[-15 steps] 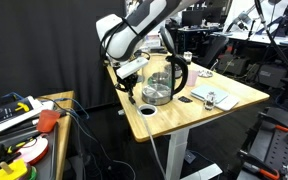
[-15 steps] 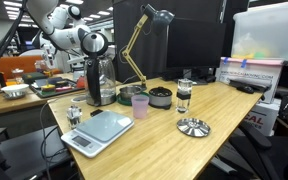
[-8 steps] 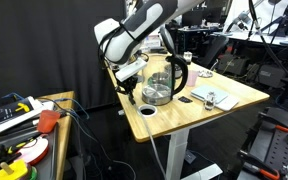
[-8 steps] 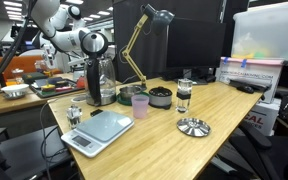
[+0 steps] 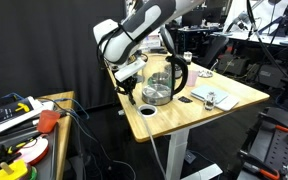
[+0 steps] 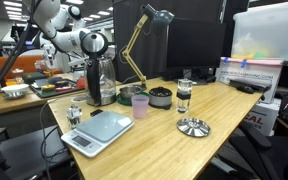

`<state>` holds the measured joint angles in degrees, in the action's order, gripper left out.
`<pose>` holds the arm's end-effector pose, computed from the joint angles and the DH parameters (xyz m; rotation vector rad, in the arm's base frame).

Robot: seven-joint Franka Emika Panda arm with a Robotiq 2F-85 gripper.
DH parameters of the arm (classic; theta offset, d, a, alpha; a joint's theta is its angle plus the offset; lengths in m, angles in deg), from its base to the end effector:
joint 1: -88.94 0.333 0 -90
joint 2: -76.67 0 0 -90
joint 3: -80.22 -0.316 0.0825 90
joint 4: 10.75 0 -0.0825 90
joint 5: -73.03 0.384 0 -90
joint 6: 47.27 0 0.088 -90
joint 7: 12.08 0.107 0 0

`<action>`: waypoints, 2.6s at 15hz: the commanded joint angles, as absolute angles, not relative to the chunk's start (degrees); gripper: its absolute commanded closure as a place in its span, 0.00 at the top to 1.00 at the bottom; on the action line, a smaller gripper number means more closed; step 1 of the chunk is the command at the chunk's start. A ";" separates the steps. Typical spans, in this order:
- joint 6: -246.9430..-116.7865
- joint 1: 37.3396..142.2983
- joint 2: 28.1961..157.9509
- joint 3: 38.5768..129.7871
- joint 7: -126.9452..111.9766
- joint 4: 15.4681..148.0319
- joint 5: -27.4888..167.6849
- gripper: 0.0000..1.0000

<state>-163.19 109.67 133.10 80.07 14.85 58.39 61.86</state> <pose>0.6943 0.2524 0.1634 2.9197 -0.0093 -0.1267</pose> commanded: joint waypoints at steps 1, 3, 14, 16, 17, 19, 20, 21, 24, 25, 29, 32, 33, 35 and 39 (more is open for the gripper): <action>-162.72 109.45 132.14 80.13 14.96 59.56 63.90 0.00; -163.70 109.09 131.01 79.98 15.12 60.75 64.66 0.00; -165.22 107.92 129.14 79.81 15.09 64.00 67.51 0.00; -165.28 108.05 129.08 79.73 15.06 64.32 67.88 0.00; -165.31 108.09 129.14 79.82 15.15 64.35 67.95 0.00; -165.18 108.04 129.47 80.04 15.24 64.05 67.86 0.00; -165.10 108.04 129.70 80.16 15.33 63.85 67.77 0.00; -164.85 107.97 130.02 80.25 15.31 63.51 67.71 0.00; -164.40 107.93 130.65 80.25 15.27 63.11 67.73 0.00; -164.40 107.86 131.15 79.99 15.12 62.90 68.01 0.00; -164.81 107.83 132.53 79.55 15.11 62.40 68.54 0.00; -165.41 107.69 132.73 79.50 15.42 62.65 68.85 0.00; -165.82 107.58 132.92 79.51 15.53 62.62 68.97 0.00; -166.50 107.36 133.45 79.58 15.74 62.42 69.20 0.00; -167.83 107.12 134.74 80.28 16.65 61.83 69.42 0.00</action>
